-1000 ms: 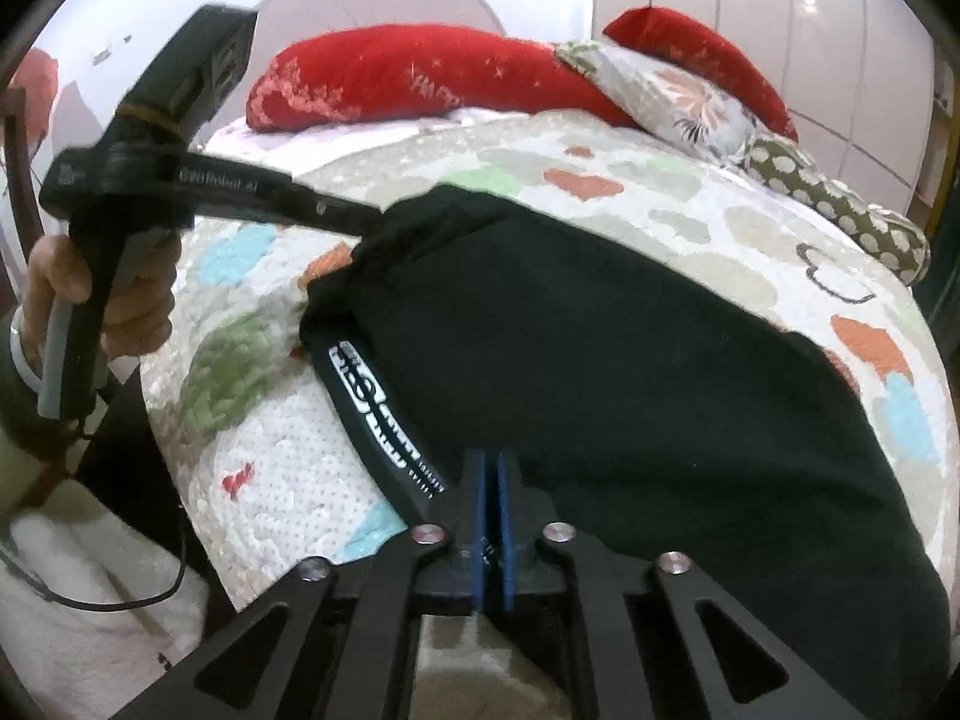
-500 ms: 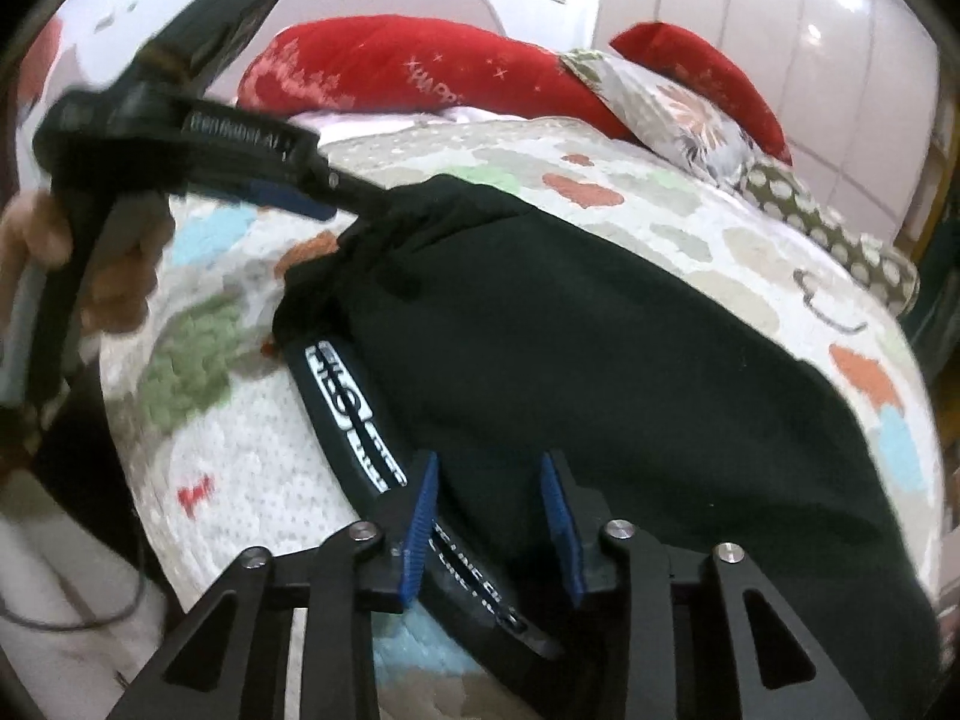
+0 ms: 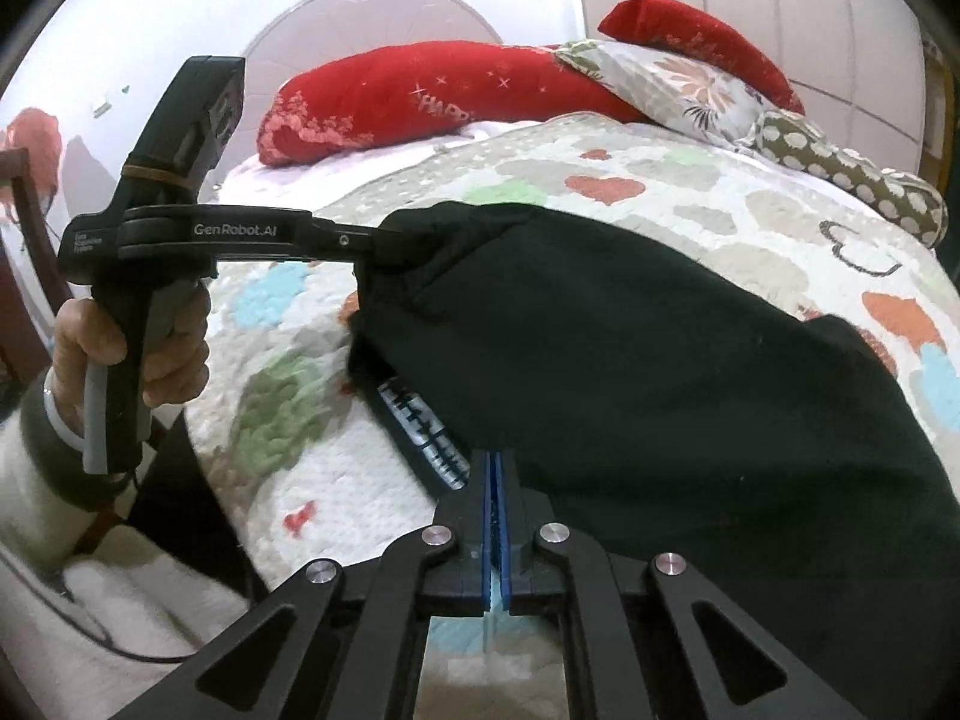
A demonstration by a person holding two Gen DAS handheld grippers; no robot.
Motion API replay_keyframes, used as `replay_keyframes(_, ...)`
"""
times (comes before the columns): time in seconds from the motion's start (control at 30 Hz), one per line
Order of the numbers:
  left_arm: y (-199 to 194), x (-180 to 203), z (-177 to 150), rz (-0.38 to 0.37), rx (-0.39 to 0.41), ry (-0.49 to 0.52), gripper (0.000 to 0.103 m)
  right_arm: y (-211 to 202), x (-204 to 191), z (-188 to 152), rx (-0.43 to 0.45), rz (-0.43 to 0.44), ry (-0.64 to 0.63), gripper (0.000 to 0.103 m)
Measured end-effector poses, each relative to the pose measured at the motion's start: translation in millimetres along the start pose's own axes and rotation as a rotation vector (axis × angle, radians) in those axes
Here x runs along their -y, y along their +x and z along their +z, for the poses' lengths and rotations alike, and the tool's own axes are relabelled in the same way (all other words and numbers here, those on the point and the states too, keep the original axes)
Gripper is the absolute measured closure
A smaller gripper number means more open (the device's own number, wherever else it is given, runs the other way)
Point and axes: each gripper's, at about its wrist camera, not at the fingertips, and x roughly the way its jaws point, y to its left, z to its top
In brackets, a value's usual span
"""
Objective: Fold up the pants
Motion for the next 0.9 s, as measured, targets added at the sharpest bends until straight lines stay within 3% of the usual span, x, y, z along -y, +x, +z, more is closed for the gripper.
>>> replay_keyframes(0.2, 23.7, -11.0, -10.1, 0.054, -0.06, -0.032, 0.074, 18.9, 5.2, -13.6, -0.024, 0.01, 0.052, 0.102)
replay_keyframes(0.37, 10.7, -2.4, -5.5, 0.103, -0.027, -0.009, 0.066, -3.8, 11.7, -12.4, -0.003, 0.02, 0.087, 0.1)
replay_keyframes(0.47, -7.7, 3.6, 1.8, 0.118, 0.031, -0.002, 0.065, -28.8, 28.3, -10.8, 0.059, -0.025, 0.133, 0.1)
replay_keyframes(0.53, -16.8, 10.7, 7.6, 0.143, 0.072, 0.023, 0.058, -41.4, 52.6, -12.1, 0.093, -0.096, 0.205, 0.1)
replay_keyframes(0.63, -18.3, 21.7, 14.0, 0.106, 0.089, 0.043, 0.055, -43.1, 93.9, -18.7, 0.098, -0.221, 0.327, 0.1)
replay_keyframes(0.73, -3.9, 33.8, 15.0, 0.078, 0.062, 0.061, 0.055, -35.4, 123.2, -30.9, 0.046, -0.293, 0.423, 0.1)
replay_keyframes(0.9, 40.6, 47.8, 0.7, 0.075, -0.042, 0.117, 0.055, -43.1, 135.4, -52.6, 0.043, -0.269, 0.48, 0.1)
